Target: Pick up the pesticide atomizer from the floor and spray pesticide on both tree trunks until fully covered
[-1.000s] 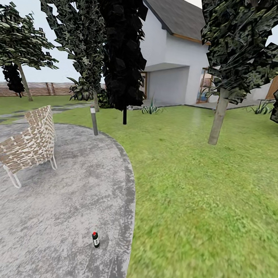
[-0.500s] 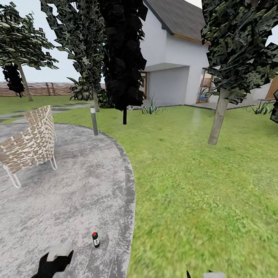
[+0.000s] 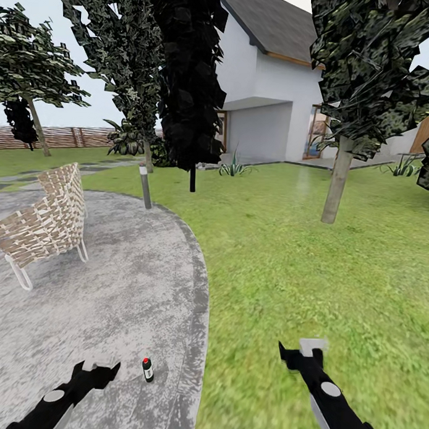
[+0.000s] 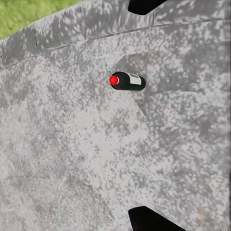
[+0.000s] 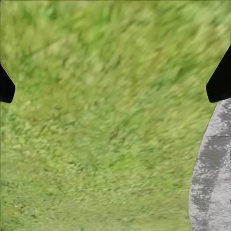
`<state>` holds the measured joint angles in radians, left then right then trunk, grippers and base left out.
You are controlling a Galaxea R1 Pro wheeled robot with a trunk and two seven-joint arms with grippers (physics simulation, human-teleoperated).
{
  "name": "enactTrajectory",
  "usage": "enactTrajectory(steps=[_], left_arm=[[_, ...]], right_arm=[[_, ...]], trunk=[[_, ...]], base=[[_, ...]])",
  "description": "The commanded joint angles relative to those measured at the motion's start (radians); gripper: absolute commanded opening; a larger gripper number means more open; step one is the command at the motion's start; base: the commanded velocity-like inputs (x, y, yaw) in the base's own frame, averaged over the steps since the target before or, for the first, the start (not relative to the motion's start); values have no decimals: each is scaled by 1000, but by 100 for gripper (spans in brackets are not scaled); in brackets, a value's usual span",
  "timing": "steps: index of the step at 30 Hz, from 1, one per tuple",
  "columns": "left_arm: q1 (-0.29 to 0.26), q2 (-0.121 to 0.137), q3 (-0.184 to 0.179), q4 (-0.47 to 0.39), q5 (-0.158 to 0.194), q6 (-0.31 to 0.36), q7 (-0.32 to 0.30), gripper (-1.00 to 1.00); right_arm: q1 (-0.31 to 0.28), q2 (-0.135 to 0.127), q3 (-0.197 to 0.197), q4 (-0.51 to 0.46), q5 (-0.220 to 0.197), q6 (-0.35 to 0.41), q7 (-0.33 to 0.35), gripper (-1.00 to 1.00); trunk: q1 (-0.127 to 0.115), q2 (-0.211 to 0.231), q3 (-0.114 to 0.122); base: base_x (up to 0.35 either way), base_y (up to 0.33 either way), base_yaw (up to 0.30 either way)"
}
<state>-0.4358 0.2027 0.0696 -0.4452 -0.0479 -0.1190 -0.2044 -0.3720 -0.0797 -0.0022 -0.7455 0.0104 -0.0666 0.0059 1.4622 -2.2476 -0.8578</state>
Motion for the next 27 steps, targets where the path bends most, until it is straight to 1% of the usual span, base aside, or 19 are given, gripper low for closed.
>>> enactTrajectory(steps=[1,4,6,9,14,19,27], left_arm=[[2,0,7,1,-7,-2,-8,100],[9,-2,6,-2,-11,-7,-6,100],[8,-1,6,-7,-11,0,-6,100],[9,1,9,-5,-10,-1,-6,100],[9,0,10,-1,-10,-1,-6,100],[9,0,10,-1,-10,-1,-6,100],[9,0,10,-1,-10,-6,-7,100]], right_arm=[[-6,0,1,-7,1,3,1,100],[-15,4,6,-15,3,13,2,100],[-16,1,6,-13,3,14,2,100],[-16,-2,5,-7,3,14,1,100],[-16,-2,5,-6,2,14,0,100],[-16,-2,5,-6,2,14,0,100],[-16,-2,5,-7,3,14,-1,100]], trunk=[[0,0,-1],[0,0,-1],[0,0,-1],[0,0,-1],[0,0,-1],[0,0,-1],[0,0,-1]], base=[[0,0,0],[2,0,0],[151,0,0],[306,0,45],[336,-1,255],[322,-84,230],[280,-139,31]])
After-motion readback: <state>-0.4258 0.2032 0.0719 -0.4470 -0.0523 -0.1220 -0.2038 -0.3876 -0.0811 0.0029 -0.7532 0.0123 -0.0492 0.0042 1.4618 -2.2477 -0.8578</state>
